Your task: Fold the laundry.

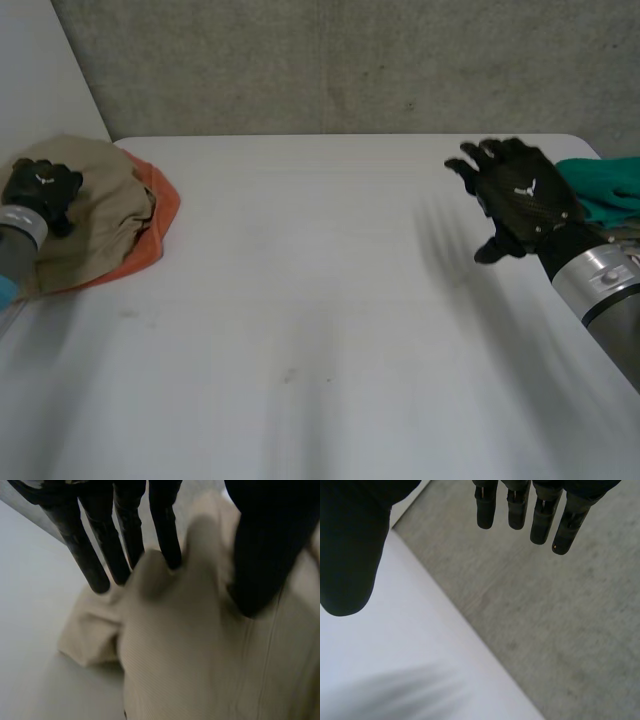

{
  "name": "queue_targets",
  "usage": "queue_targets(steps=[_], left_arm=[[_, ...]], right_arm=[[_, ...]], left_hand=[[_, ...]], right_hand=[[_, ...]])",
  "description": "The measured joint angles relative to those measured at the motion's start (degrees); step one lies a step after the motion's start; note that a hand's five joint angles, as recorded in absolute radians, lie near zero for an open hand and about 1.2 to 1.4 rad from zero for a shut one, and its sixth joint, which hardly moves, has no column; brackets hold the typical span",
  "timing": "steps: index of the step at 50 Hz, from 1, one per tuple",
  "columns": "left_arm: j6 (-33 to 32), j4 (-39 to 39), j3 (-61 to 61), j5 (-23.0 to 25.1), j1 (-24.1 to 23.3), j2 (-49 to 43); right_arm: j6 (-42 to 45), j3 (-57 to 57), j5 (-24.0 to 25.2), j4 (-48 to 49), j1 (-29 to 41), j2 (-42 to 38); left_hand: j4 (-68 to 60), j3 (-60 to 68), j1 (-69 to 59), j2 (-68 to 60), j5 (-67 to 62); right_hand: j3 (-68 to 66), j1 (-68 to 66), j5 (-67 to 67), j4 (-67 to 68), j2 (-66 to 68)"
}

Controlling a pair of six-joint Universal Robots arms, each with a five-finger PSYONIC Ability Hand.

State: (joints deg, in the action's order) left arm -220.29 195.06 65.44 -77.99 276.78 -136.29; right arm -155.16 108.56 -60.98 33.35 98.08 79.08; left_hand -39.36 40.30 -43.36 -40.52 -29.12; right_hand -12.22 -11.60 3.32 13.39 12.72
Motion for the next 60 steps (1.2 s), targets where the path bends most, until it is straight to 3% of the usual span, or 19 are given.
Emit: queue_targets(steps=[3,5,9,13,17,25,26,29,30,31,32,36,41,60], left_arm=[[-1.24,1.49,-0.57,-0.54,-0.09,-1.91],[-0.37,2.82,-0.54,-0.99,-0.84,-2.38],[1.84,3.68,-0.04,-1.58,-2.31,-1.09],[8.13,4.4,2.39,-3.34,-6.46,5.52],[15.54,4.33,6.45,-4.05,-11.86,14.25],[35.12,4.33,18.14,-3.11,-29.31,29.57],[37.37,4.51,19.48,-2.93,-31.97,30.04],[40.22,4.67,21.05,-2.82,-35.91,29.41],[40.22,4.67,21.05,-2.82,-35.91,29.41],[42.14,4.51,21.56,-2.79,-40.1,26.97],[42.44,4.39,21.44,-2.8,-41.27,26.05],[42.76,3.52,20.4,-2.9,-44.63,23.07],[42.32,2.07,19.65,-3.02,-44.27,23.19],[40.93,-6.0,30.83,-3.09,-26.51,34.4]], right_arm=[[1.76,-0.2,-0.34,-1.3,-0.28,-1.15],[2.91,-0.39,-0.54,-2.17,-0.51,-1.75],[3.38,-0.48,-0.63,-2.55,-0.63,-1.92],[3.67,-0.57,-0.88,-2.84,-0.73,-1.83],[3.56,-0.67,-2.22,-2.76,-0.72,-1.47],[3.23,-1.12,-7.4,-2.68,-0.67,-0.94],[3.2,-1.17,-7.96,-2.67,-0.64,-0.92],[3.14,-1.23,-9.01,-2.68,-0.57,-0.92],[3.14,-1.23,-9.01,-2.68,-0.57,-0.92],[3.02,-1.23,-9.88,-2.71,-0.45,-0.92],[2.96,-1.21,-10.19,-2.73,-0.38,-0.92],[2.77,-1.05,-10.94,-3.08,-0.09,-0.93],[2.63,-1.05,-11.39,-4.92,0.25,-0.92],[-0.01,-5.46,-10.61,-25.73,8.13,0.28]], left_hand=[[-23.3,21.37,-17.57,-22.34,-22.09],[-28.49,26.29,-18.37,-26.91,-25.57],[-29.13,26.83,-18.4,-27.42,-25.57],[-29.16,26.83,-18.6,-27.5,-25.57],[-29.17,26.83,-19.22,-27.7,-25.57],[-28.79,27.35,-20.27,-27.48,-25.38],[-24.83,23.52,-17.85,-23.58,-22.58],[-1.94,1.12,9.07,0.58,-0.09],[-1.94,1.12,9.07,0.58,-0.09],[17.14,-17.49,28.24,18.23,18.22],[24.7,-25.07,32.51,26.07,24.51],[27.82,-28.28,32.69,28.86,26.41],[27.82,-28.28,32.69,28.86,26.41],[26.51,-27.49,30.74,27.52,26.16]], right_hand=[[0.0,0.0,0.0,0.0,0.0],[0.0,0.0,0.0,0.0,0.0],[0.0,0.0,0.0,0.0,0.0],[0.0,0.0,0.0,0.0,0.0],[0.0,0.0,0.0,0.0,0.0],[0.0,0.0,0.0,0.0,0.0],[0.0,0.0,0.0,0.0,0.0],[0.0,0.0,0.0,0.0,0.0],[0.0,0.0,0.0,0.0,0.0],[0.0,0.0,0.0,0.0,0.0],[0.0,0.0,0.0,0.0,0.0],[0.0,0.0,0.0,0.0,0.0],[0.0,0.0,0.0,0.0,0.0],[0.0,0.0,0.0,0.0,0.0]])
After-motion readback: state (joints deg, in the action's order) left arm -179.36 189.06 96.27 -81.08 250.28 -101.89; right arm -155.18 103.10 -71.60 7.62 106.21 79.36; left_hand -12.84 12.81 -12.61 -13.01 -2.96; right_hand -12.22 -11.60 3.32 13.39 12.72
